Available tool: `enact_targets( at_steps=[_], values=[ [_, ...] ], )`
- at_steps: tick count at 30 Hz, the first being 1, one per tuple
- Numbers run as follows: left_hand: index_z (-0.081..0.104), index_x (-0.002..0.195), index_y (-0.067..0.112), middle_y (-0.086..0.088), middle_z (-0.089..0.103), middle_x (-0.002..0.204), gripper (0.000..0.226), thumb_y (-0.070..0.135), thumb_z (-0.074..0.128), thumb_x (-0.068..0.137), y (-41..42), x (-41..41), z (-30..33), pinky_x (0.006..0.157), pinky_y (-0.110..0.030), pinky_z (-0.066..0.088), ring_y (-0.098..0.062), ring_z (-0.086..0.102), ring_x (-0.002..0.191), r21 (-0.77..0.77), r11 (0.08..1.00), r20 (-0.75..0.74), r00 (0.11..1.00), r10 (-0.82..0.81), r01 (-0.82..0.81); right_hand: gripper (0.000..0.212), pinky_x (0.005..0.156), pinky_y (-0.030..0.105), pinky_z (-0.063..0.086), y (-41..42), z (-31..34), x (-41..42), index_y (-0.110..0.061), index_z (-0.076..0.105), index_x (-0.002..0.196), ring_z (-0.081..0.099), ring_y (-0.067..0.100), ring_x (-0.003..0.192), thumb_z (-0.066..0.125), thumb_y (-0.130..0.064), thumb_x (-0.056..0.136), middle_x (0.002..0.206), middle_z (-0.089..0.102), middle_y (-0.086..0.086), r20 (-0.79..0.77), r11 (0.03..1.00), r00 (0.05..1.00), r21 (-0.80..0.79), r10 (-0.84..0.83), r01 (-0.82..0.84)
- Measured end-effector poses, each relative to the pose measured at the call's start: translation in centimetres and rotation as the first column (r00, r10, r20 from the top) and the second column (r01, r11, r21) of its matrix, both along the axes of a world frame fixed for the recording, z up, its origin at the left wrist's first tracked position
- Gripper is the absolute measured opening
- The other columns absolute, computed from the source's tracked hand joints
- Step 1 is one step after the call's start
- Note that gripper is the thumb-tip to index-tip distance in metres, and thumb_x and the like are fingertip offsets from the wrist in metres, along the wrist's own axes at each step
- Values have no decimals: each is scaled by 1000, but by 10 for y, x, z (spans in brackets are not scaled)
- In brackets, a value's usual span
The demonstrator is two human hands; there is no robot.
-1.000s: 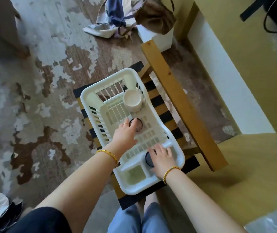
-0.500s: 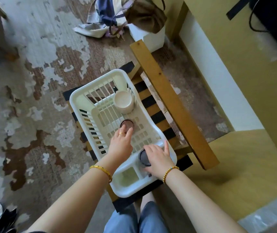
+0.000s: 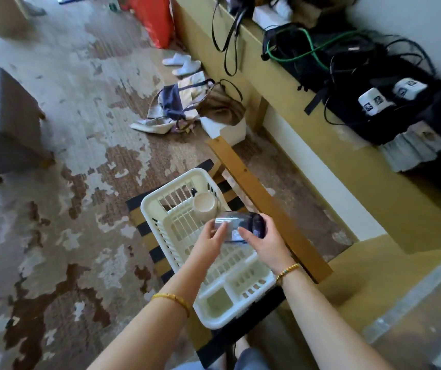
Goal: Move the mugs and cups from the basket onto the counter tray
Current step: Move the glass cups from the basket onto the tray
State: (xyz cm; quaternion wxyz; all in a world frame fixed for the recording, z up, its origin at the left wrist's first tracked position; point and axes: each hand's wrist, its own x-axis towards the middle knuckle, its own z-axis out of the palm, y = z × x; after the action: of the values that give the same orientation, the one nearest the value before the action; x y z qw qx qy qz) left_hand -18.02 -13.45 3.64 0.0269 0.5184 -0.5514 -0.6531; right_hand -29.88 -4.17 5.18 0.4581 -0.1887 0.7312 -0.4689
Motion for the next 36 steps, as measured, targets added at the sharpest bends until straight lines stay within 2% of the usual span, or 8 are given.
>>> enact_targets(
  at_steps=[6, 12, 16, 20, 24, 27, 34, 36],
  values=[
    [39, 134, 25, -4, 61, 113, 60, 58, 50, 86, 13, -30, 57, 72, -27, 51, -18, 64, 95, 197, 976, -247, 958, 145, -97, 62, 101, 42, 45, 23, 50, -1, -19, 56, 112, 61, 21, 109, 71, -52, 61, 116, 65, 6, 261, 944, 940, -185, -221, 273],
    [26, 140, 28, -7, 51, 125, 66, 50, 57, 86, 60, -77, 107, 72, -29, 53, -22, 60, 101, 169, 986, -344, 938, 46, 14, 25, 82, 30, 52, 83, 99, -28, -14, 63, 105, 67, 21, 96, 62, -29, 86, 99, 72, 5, 370, 863, 871, -260, -325, 432],
    [28, 139, 26, -1, 55, 116, 62, 40, 59, 87, 114, -109, 135, 76, -31, 55, -18, 61, 100, 117, 986, -413, 909, -61, 120, 31, 80, 39, 52, 137, 125, -45, -4, 51, 120, 63, 27, 94, 54, -18, 92, 106, 64, 15, 437, 712, 777, -347, -453, 610],
    [36, 133, 17, -8, 59, 117, 55, 32, 62, 87, 184, -142, 156, 71, -28, 54, -21, 63, 99, 68, 969, -475, 862, -178, 237, 26, 70, 26, 51, 202, 139, -60, 0, 58, 98, 64, 17, 79, 57, -25, 89, 79, 68, 5, 508, 498, 626, -380, -592, 779],
    [35, 118, 24, -7, 58, 106, 46, 30, 66, 84, 266, -163, 162, 67, -28, 55, -19, 64, 88, 93, 957, -500, 844, -195, 276, 46, 95, 30, 43, 278, 147, -74, -6, 63, 106, 62, 18, 96, 52, -47, 88, 99, 69, 7, 547, 513, 556, -247, -626, 822],
    [37, 114, 24, -4, 59, 108, 46, 34, 69, 81, 323, -174, 160, 71, -27, 51, -17, 61, 93, 24, 932, -478, 823, -308, 363, 44, 73, 24, 47, 340, 155, -83, -9, 62, 107, 64, 14, 89, 49, -48, 90, 98, 69, 5, 541, 468, 507, -221, -672, 856],
    [57, 98, 10, 6, 65, 80, 31, 36, 64, 84, 409, -204, 173, 59, -13, 45, -2, 59, 71, -330, 597, -308, 514, -800, 731, 35, 71, 34, 57, 465, 164, -98, -4, 64, 98, 69, 21, 78, 48, -35, 94, 93, 69, 15, 480, 338, 487, -367, -730, 867],
    [62, 101, 8, -4, 67, 89, 38, 43, 59, 87, 428, -218, 182, 70, -21, 48, -10, 63, 81, -364, 506, -259, 437, -861, 782, 35, 71, 35, 57, 495, 167, -104, -6, 62, 105, 69, 20, 85, 50, -37, 93, 99, 70, 11, 431, 338, 477, -361, -766, 869]
  ],
)
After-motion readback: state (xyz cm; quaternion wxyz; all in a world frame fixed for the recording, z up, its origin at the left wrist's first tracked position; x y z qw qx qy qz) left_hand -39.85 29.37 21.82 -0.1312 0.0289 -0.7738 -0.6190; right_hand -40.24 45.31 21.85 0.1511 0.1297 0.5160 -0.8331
